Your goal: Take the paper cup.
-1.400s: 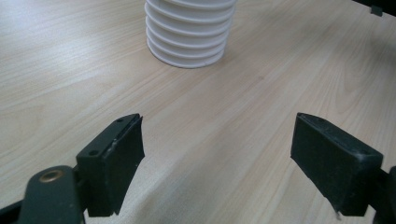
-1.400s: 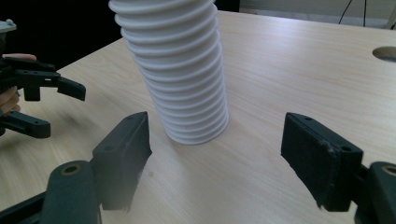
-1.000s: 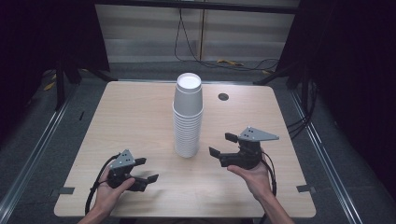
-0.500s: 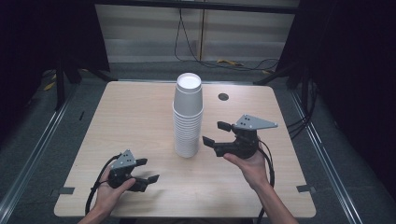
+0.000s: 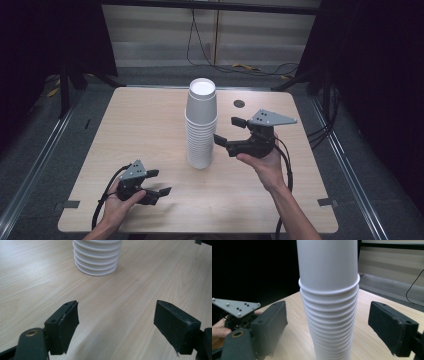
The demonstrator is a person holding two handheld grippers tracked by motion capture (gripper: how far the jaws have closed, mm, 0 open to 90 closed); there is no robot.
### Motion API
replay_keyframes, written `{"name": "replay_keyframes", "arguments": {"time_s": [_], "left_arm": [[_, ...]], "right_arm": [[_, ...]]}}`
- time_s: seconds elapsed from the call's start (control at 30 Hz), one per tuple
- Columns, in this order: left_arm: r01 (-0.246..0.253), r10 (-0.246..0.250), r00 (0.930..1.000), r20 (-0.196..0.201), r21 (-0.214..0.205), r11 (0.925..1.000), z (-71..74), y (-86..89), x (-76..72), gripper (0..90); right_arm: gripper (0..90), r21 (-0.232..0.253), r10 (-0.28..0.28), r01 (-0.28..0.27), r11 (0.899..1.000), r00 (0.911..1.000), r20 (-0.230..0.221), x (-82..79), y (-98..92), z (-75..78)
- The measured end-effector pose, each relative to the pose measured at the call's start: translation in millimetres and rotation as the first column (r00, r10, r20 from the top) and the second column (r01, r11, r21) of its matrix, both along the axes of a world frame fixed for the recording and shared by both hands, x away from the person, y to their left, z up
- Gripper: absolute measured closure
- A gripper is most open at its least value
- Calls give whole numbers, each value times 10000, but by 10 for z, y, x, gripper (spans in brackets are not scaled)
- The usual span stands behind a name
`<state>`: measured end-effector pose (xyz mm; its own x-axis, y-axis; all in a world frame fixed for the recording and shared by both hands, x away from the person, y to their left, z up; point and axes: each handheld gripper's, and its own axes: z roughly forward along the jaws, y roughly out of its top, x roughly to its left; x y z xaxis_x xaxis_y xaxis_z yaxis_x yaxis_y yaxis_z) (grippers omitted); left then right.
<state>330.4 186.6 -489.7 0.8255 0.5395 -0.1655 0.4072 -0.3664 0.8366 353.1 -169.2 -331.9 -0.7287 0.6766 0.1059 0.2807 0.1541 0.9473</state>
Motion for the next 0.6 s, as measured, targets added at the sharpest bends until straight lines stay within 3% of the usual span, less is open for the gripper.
{"name": "replay_keyframes", "arguments": {"time_s": [0.3, 0.43, 0.6], "left_arm": [[-258, 258, 9997, -54, -104, 9996, -5, 40, 28, 192], [-206, 207, 9998, 75, -78, 9998, 6, 28, 40, 192], [-88, 87, 9999, -71, -198, 9998, 1, 18, 32, 192]], "right_arm": [[145, 150, 246, -250, 9996, 9994, 257, 83, 18, 199], [142, 242, 375, -383, 9990, 9987, 351, 138, 37, 273], [141, 283, 562, -573, 9980, 9977, 376, 214, 98, 332]]}}
